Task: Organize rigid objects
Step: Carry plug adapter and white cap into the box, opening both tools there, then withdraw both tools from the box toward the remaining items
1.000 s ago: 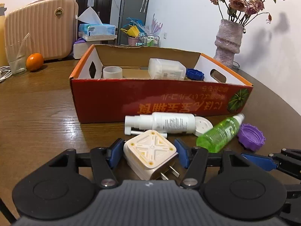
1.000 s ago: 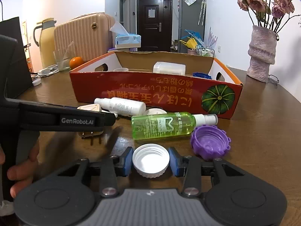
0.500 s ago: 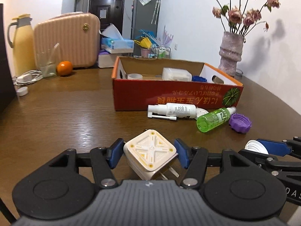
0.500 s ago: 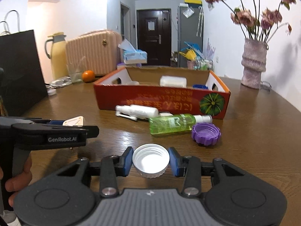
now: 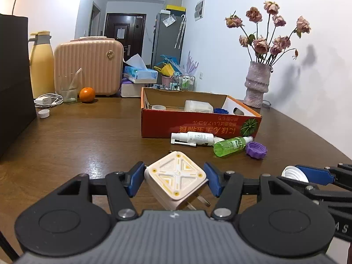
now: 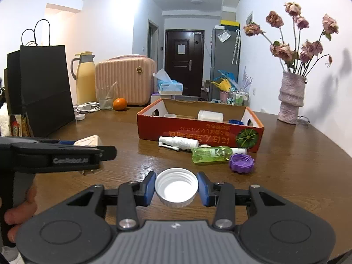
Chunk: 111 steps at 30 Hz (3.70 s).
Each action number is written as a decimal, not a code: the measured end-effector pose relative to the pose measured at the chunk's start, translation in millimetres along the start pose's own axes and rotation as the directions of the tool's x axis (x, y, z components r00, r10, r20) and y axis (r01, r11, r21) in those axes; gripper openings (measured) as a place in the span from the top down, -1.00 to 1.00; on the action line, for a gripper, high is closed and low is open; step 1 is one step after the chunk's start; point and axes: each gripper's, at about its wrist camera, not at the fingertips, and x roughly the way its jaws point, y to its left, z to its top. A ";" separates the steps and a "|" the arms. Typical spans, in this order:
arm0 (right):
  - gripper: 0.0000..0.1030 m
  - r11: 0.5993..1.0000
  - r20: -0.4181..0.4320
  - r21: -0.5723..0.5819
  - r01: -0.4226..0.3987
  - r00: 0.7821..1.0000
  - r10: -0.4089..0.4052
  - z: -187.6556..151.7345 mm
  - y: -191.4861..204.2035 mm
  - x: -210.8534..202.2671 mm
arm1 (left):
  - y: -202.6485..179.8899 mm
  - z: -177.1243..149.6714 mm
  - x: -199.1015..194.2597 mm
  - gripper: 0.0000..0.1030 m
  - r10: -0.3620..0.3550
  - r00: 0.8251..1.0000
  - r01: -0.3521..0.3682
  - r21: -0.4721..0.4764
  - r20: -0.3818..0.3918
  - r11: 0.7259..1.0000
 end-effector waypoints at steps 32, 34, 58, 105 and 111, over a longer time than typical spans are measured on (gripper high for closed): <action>0.23 0.979 -0.011 0.126 -0.158 0.987 0.161 160.2 -89.4 239.8 | 13.1 144.5 242.7 -0.18 -0.106 0.989 0.118 0.116 -0.105 0.986; 0.23 0.968 -0.054 0.174 -0.180 0.980 0.192 169.5 -99.6 274.0 | 17.4 143.0 261.7 -0.18 -0.108 0.985 0.123 0.113 -0.132 0.986; -0.03 0.981 -0.224 0.157 -0.110 0.964 0.144 192.2 -92.9 408.8 | 42.6 154.9 323.7 -0.55 -0.126 0.976 0.142 0.079 -0.178 0.987; -0.67 0.993 0.118 -0.025 0.112 0.987 -0.108 76.0 -84.2 46.4 | -19.5 80.1 21.4 -1.00 0.015 0.976 -0.039 0.104 0.218 0.994; -0.73 0.996 0.120 0.027 0.085 0.989 -0.087 38.9 -74.4 -10.9 | -16.2 42.1 -34.4 -1.00 -0.044 0.974 0.033 0.053 0.223 0.998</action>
